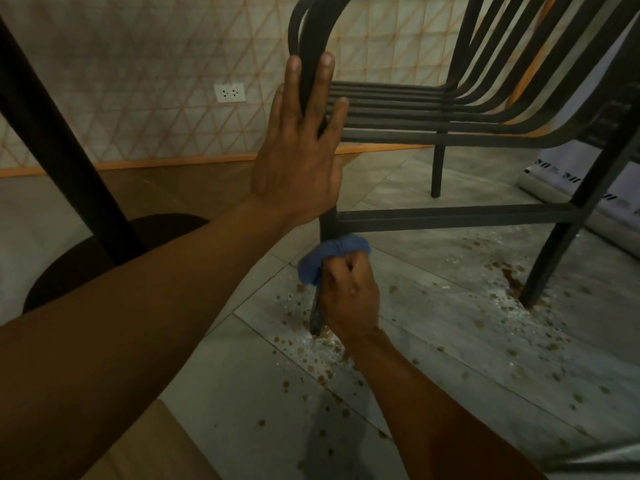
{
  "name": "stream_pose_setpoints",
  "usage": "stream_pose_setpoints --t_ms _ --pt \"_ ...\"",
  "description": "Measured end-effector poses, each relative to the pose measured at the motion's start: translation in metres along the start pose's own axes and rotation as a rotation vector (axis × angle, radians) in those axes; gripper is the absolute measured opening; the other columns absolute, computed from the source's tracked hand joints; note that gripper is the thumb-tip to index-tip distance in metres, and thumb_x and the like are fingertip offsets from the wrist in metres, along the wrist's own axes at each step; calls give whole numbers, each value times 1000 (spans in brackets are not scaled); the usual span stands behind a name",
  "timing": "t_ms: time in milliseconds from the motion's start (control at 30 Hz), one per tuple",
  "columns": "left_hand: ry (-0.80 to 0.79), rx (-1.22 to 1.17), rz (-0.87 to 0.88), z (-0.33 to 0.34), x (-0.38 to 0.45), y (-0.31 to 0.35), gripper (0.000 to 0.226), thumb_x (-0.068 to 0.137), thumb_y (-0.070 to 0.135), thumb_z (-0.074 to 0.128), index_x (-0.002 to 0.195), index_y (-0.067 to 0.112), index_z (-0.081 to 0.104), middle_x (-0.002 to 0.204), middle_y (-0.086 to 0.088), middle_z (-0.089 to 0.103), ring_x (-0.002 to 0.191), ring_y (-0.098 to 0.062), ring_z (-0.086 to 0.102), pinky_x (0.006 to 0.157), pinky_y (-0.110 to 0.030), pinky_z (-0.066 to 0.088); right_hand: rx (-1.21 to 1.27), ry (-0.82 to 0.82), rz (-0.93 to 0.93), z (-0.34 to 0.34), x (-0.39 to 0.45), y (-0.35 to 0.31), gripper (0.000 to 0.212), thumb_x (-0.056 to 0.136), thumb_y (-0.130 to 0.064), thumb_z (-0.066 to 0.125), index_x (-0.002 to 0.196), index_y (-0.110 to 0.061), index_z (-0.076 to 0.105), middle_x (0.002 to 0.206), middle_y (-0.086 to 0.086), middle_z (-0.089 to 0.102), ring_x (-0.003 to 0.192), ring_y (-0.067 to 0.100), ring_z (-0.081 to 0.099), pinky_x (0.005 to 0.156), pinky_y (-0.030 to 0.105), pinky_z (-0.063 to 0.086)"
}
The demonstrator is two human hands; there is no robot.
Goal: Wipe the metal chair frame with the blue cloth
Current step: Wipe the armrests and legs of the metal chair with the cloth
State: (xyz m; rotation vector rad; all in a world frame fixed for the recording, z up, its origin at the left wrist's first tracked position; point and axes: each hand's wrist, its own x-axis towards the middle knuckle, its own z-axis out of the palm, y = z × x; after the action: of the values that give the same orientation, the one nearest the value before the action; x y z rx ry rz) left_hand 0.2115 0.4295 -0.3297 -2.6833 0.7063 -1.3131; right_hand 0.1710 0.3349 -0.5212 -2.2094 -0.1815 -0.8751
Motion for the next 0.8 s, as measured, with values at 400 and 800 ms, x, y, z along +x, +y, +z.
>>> stream_pose_setpoints --t_ms 400,800 --pt "42 18 116 3 -8 -11 25 91 26 44 85 8 61 156 -23 20 139 -57 11 118 -56 13 72 -216 378 37 -39 36 20 94 -29 49 78 -18 51 60 -3 58 47 2 56 42 11 42" --pt "79 12 189 12 -10 -20 24 87 31 47 91 11 60 154 -24 25 139 -56 17 117 -58 12 -88 -65 79 50 -37 29 13 84 -5 64 97 -9 61 92 17 59 59 24 55 49 33 53"
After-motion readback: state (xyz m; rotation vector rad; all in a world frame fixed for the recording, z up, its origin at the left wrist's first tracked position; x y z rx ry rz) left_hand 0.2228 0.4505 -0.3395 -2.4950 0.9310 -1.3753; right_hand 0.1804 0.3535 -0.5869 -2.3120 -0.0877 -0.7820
